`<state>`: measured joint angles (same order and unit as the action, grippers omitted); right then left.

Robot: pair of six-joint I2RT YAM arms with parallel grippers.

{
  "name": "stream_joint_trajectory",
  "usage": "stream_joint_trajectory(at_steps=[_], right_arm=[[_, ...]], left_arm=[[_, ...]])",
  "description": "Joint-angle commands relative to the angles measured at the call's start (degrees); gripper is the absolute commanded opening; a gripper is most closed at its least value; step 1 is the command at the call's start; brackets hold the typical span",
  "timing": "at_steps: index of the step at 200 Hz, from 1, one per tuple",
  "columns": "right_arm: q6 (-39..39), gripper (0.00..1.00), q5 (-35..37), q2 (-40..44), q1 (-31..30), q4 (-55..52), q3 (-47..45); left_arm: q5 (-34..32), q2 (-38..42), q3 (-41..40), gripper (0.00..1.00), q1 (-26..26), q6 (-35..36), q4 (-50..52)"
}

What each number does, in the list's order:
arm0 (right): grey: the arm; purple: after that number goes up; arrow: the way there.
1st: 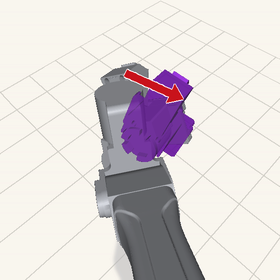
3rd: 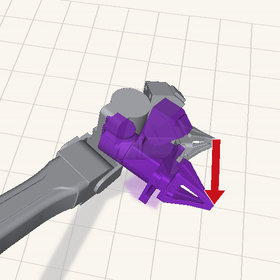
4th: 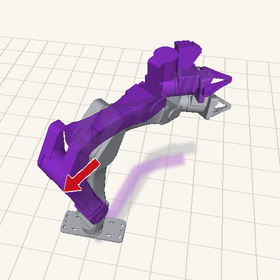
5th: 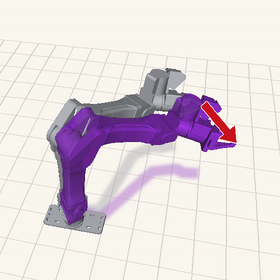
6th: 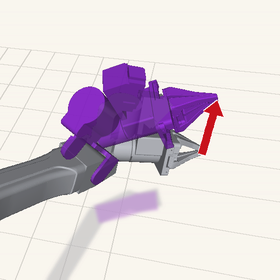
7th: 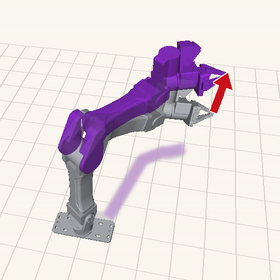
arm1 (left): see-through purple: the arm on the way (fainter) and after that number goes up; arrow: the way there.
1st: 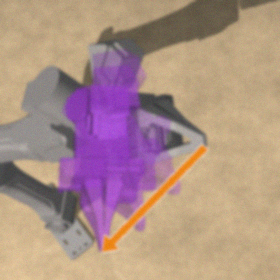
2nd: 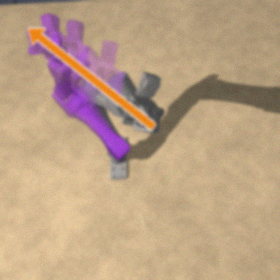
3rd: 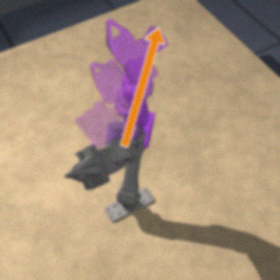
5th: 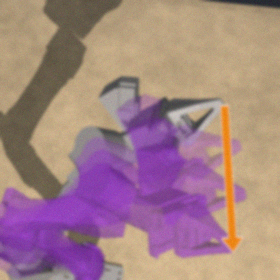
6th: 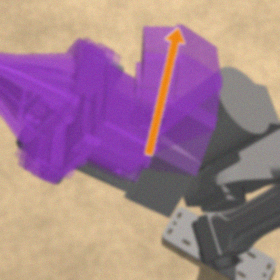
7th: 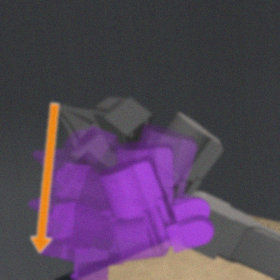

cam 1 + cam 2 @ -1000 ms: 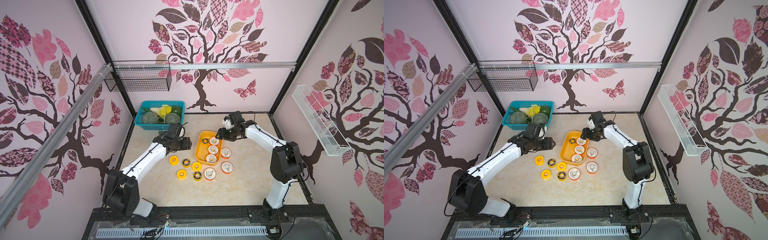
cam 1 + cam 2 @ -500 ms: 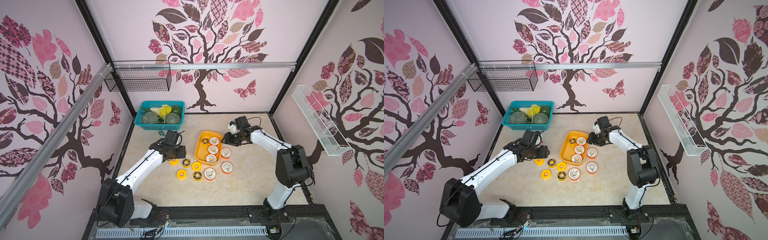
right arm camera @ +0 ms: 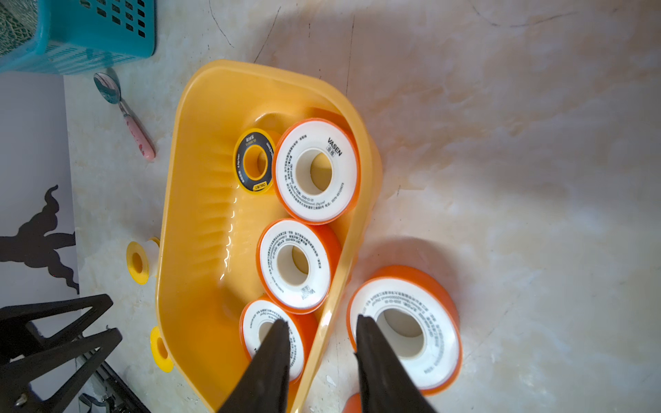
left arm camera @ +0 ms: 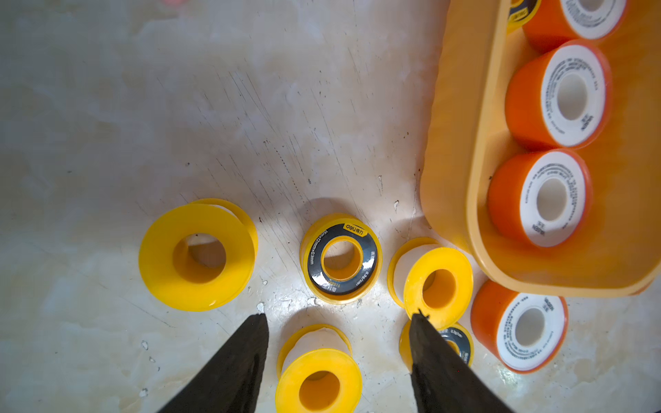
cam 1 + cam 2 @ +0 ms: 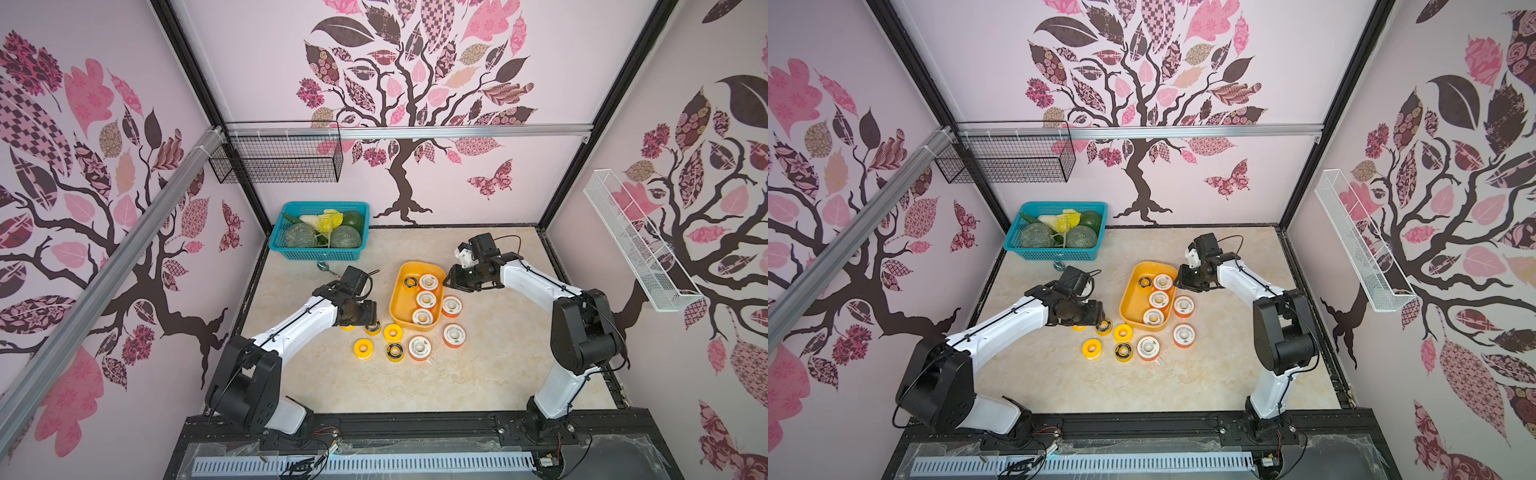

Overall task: Put the sealing tape into the storage box
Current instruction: Pick up the sealing tape at the center of the board.

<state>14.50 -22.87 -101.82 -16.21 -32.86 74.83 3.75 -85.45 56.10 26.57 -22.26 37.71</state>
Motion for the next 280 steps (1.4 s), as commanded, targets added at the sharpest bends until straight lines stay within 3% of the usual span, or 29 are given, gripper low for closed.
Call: stream_joint_trajectory(at_steps=[1, 20, 141, 197, 280], right_arm=[[0.5, 0.32, -1.2, -1.7, 0.2, 0.9, -0.3], [0.5, 0.28, -1.5, -2.5, 0.2, 0.9, -0.1], [1.8, 0.29, -1.8, -6.3, 0.2, 1.5, 0.8], [1.5, 0.30, -2.4, -7.0, 0.0, 1.3, 1.3], [1.3, 0.30, -2.5, -6.9, -0.1, 0.5, 1.8]], left_arm=[[-0.1, -1.9, -0.5, 0.68, 0.3, 0.4, -2.4], [-0.2, -3.7, -0.2, 0.68, 0.6, 0.5, -2.9], [-0.2, -9.3, 0.3, 0.63, 1.1, 1.1, -5.6], [0.3, -9.5, -0.2, 0.79, 1.4, 1.9, -6.4], [0.3, -13.9, 1.9, 0.75, 1.9, 2.4, -6.4]])
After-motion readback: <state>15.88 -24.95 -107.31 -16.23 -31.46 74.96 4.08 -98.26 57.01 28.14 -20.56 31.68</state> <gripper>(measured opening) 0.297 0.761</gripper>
